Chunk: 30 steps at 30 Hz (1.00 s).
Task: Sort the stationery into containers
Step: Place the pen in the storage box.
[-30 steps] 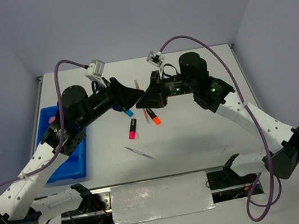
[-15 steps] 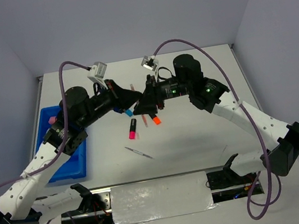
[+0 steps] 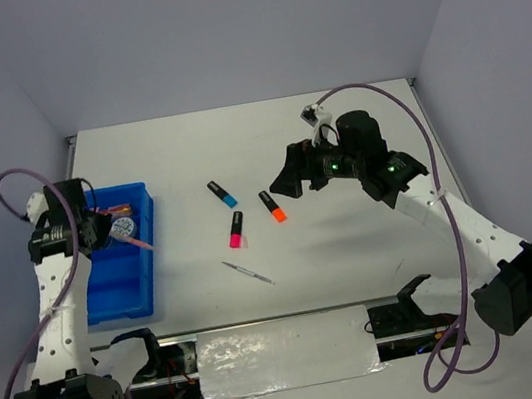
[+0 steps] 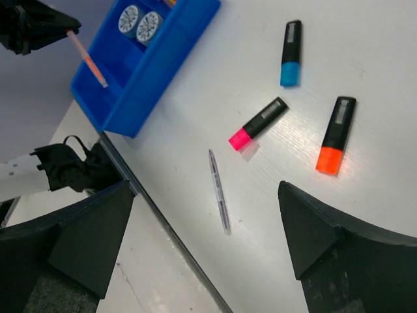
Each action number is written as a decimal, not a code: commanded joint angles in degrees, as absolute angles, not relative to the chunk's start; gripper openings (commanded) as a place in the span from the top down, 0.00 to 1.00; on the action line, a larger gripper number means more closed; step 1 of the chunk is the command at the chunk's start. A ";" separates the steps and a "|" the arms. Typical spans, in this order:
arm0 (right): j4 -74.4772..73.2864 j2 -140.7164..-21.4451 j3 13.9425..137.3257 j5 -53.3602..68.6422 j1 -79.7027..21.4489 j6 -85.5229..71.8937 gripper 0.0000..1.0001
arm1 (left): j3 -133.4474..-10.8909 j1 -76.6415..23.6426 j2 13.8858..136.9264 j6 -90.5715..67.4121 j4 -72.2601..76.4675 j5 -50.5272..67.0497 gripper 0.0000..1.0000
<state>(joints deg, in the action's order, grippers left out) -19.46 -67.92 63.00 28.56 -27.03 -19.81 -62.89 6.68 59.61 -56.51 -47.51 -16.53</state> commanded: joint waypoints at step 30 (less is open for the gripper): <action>-16.96 -68.81 60.55 38.06 -29.96 -19.26 0.00 | -41.49 26.01 59.41 -60.82 -27.77 -22.24 0.29</action>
